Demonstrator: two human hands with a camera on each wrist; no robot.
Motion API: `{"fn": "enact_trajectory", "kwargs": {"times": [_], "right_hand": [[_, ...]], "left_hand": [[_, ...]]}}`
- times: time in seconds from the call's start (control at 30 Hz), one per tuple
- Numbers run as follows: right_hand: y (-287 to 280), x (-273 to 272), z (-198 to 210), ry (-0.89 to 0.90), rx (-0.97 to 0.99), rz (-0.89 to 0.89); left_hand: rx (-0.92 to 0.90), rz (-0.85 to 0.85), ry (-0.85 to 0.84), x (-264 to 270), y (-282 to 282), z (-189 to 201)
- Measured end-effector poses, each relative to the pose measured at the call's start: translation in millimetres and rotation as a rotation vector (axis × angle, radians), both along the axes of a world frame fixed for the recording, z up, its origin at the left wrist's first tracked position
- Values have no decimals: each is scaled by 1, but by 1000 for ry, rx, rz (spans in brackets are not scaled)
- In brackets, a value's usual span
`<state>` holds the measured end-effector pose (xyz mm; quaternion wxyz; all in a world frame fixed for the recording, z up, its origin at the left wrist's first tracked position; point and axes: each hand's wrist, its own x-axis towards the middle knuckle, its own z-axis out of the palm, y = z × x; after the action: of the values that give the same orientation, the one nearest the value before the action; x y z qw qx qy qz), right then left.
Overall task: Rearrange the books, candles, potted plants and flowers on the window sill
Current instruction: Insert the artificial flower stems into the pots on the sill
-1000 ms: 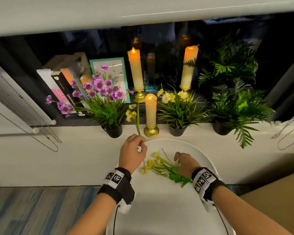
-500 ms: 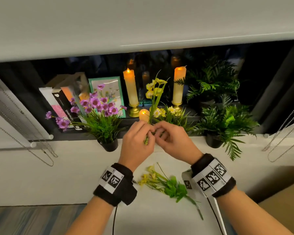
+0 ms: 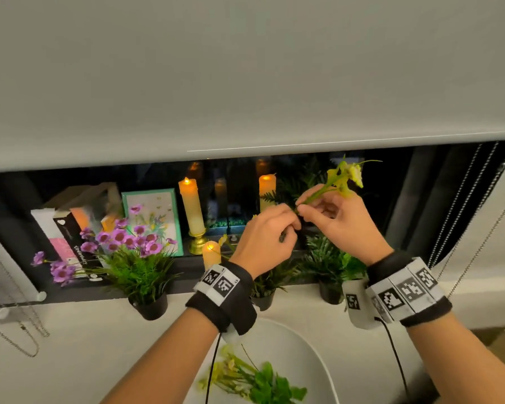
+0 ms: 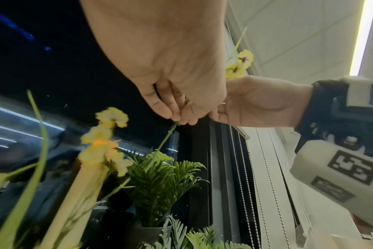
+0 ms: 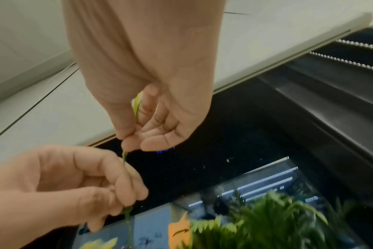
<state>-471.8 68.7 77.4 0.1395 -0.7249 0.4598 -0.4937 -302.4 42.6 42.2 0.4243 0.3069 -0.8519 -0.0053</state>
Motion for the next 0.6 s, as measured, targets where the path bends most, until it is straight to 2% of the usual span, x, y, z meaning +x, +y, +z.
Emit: {"fn": "enact_trajectory", "kwargs": {"times": [0.13,0.27,0.37,0.47,0.6], "right_hand": [[-4,-22,24,-35,-192,-123],[-13,-41,47,-41,-318,-256],[-20,-50,56,-70,-360,-289],[-25,-52,53,-43,-382,-315],[-42,-54,28,16,-318,-327]], "left_hand": [[51,60,10,-21,-16,2],[195,133,-139,-35,-32,-1],[223,158,-233,-46,-38,-4],[242,205,-320,-58,-43,-6],[197,256,-394,-69,-47,-12]]}}
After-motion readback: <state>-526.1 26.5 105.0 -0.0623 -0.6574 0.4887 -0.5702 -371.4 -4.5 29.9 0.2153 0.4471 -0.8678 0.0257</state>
